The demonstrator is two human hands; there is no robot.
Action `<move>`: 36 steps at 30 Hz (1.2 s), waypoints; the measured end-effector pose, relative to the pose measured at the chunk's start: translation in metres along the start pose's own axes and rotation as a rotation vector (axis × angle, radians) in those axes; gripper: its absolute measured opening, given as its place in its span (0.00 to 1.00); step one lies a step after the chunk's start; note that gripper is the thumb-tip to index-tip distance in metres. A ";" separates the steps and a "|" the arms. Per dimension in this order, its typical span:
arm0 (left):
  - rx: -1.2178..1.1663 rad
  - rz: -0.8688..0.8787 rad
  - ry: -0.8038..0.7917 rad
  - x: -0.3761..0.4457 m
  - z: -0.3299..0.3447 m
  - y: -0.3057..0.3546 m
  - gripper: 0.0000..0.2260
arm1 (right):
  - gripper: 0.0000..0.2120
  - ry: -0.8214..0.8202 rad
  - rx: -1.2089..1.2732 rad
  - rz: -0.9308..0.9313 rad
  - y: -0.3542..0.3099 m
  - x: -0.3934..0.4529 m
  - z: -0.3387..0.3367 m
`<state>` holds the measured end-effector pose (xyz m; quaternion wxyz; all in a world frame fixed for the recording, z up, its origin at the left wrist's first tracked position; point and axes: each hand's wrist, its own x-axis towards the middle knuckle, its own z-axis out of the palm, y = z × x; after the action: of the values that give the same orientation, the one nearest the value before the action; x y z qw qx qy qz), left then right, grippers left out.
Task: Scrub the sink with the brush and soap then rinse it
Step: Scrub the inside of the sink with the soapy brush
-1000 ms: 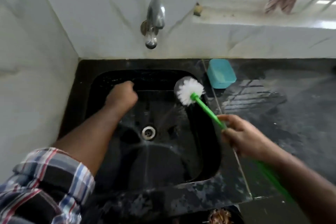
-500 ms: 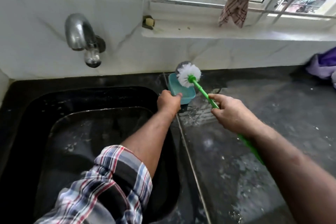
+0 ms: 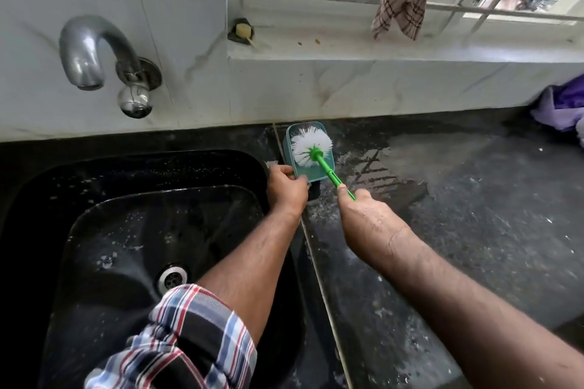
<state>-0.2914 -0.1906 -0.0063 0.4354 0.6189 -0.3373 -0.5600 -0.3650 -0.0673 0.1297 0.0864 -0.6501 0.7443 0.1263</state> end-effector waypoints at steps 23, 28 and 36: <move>0.030 0.093 -0.088 -0.009 -0.011 0.002 0.15 | 0.26 -0.372 0.107 -0.105 0.015 0.006 -0.058; 0.068 0.100 -0.105 -0.004 -0.013 0.006 0.13 | 0.28 -0.382 1.086 0.201 0.027 0.019 -0.045; 0.022 0.005 -0.181 0.005 -0.012 0.014 0.15 | 0.17 -0.270 2.012 0.332 0.026 0.001 -0.004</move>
<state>-0.2777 -0.1982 0.0044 0.3977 0.5698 -0.3827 -0.6088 -0.3907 -0.0664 0.1349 0.6554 -0.1458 0.5701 -0.4736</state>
